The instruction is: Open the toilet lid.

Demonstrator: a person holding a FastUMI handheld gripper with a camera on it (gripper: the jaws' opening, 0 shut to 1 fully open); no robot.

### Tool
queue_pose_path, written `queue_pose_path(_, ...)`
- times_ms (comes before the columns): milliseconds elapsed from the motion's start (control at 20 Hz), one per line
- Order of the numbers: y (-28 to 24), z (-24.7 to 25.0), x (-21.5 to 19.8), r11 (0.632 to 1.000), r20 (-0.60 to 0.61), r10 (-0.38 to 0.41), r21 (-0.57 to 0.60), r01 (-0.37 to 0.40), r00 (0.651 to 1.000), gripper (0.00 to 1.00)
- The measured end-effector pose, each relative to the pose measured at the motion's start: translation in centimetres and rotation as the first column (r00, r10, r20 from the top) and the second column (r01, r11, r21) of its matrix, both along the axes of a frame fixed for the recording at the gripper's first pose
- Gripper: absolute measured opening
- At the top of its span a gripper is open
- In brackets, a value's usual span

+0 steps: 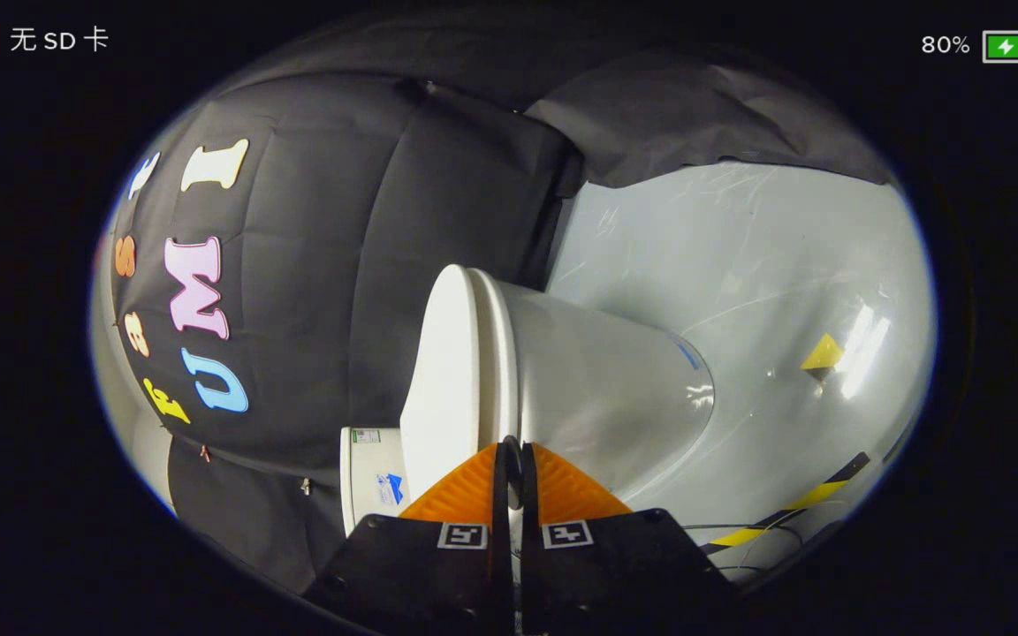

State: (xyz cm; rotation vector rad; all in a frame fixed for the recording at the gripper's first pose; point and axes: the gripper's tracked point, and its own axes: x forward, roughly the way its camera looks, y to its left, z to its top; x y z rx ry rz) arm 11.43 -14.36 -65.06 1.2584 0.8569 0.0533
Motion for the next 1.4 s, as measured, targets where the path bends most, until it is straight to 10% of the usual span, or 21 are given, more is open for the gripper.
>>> queue_pose_path(900, 3.8, 15.6, 1.4, 0.949, 0.118, 0.077, -0.313, -0.036, 0.990, 0.05)
queue_pose_path(1400, 9.3, 25.9, 1.3, 0.849, 0.186, 0.162, -0.527, -0.041, 0.969, 0.05)
